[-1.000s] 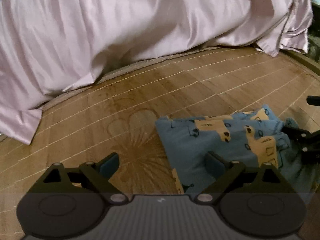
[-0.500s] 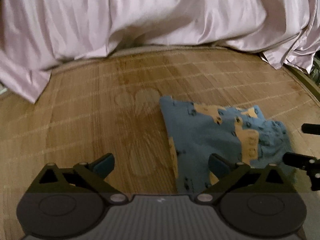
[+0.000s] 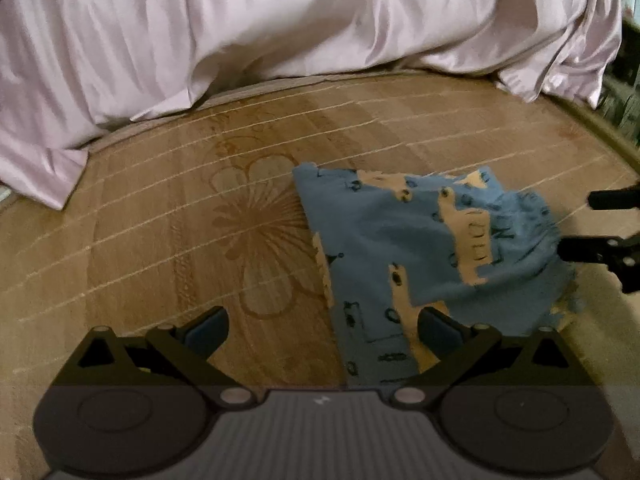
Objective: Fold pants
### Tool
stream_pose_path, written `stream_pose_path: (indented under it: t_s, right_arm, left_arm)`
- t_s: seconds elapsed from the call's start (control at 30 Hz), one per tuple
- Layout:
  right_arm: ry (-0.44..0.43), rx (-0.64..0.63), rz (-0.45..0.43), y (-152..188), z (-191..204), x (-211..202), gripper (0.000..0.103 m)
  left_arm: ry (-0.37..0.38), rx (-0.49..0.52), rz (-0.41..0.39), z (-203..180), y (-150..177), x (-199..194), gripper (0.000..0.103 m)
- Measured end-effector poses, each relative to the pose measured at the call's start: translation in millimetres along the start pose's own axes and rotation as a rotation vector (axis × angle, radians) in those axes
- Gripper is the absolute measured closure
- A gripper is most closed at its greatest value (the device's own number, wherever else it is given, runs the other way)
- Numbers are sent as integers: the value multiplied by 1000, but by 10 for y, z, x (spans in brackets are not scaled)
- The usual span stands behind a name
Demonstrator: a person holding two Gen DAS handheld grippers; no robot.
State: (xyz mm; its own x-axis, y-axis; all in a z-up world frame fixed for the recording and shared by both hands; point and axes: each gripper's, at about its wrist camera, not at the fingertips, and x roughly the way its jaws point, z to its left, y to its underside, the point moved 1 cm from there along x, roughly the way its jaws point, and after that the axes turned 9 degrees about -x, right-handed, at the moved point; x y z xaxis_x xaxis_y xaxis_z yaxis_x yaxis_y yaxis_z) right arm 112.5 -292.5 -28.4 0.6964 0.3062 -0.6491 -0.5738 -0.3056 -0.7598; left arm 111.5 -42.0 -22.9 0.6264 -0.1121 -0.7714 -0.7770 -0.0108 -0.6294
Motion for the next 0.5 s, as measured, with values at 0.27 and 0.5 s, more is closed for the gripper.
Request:
stream_pose_path:
  t_s: [0.27, 0.5]
  right_arm:
    - [-113, 126, -89, 24, -180, 272, 1]
    - [-214, 196, -128, -88, -386, 672, 10]
  left_arm:
    - [214, -131, 49, 142, 57, 26, 0]
    - [288, -290, 118, 312, 55, 233, 3]
